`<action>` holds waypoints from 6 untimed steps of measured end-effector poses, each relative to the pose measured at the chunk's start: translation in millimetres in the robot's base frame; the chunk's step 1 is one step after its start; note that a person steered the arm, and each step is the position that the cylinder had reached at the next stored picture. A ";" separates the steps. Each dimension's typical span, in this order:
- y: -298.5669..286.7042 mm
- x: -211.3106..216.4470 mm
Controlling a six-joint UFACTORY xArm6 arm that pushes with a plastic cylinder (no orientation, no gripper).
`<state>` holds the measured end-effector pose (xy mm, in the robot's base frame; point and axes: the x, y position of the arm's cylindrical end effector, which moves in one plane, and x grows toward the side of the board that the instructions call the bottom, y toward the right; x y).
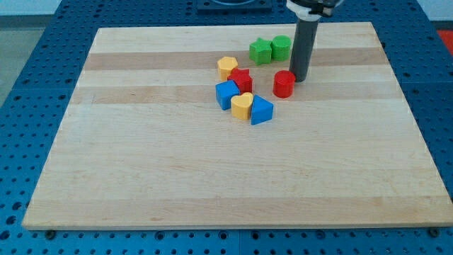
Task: Move the red circle to the red star
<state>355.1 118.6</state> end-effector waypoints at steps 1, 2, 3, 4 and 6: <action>25.5 11.0; 29.5 29.3; 25.7 29.7; 12.7 27.0; -44.9 20.6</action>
